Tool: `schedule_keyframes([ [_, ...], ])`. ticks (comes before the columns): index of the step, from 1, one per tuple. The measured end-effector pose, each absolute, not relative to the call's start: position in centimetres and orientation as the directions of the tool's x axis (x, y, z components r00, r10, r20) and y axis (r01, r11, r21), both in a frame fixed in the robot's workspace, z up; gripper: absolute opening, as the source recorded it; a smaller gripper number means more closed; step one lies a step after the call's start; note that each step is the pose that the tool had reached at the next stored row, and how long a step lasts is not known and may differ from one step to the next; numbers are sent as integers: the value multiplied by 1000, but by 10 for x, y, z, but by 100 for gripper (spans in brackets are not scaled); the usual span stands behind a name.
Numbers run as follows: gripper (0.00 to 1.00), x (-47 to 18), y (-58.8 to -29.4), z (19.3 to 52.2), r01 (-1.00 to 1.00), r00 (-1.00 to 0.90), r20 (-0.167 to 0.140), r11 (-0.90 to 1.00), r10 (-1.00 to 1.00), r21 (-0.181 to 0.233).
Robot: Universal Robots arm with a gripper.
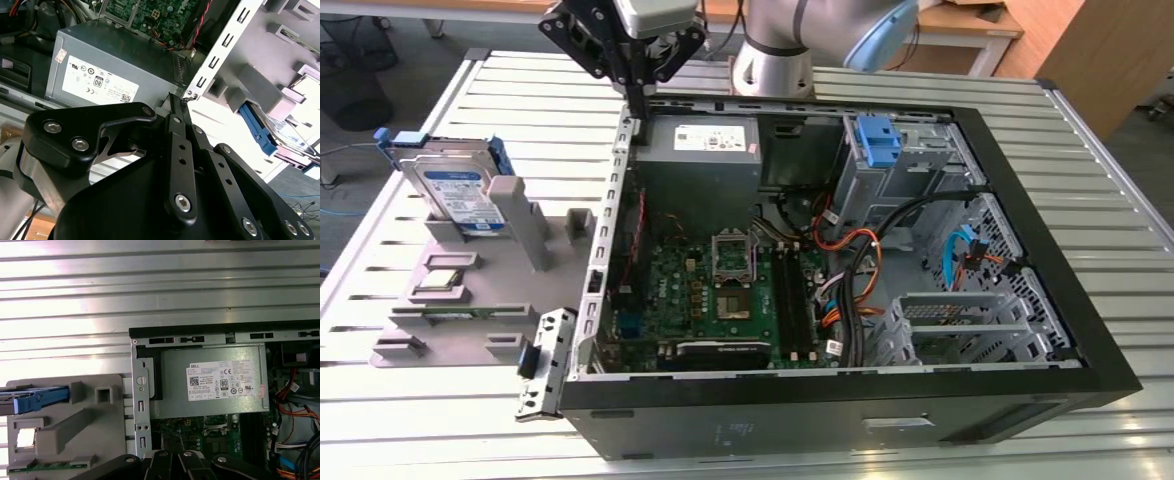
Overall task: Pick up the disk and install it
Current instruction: 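Reach for the disk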
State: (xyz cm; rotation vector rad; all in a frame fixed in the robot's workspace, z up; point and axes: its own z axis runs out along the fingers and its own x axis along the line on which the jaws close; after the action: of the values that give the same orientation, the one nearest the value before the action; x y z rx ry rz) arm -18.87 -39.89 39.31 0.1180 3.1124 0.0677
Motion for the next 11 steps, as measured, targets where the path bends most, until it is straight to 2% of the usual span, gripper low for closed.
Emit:
schedule_keyframes([
  [11, 10, -193, -399, 393, 75, -997, -25, 996, 76, 44],
])
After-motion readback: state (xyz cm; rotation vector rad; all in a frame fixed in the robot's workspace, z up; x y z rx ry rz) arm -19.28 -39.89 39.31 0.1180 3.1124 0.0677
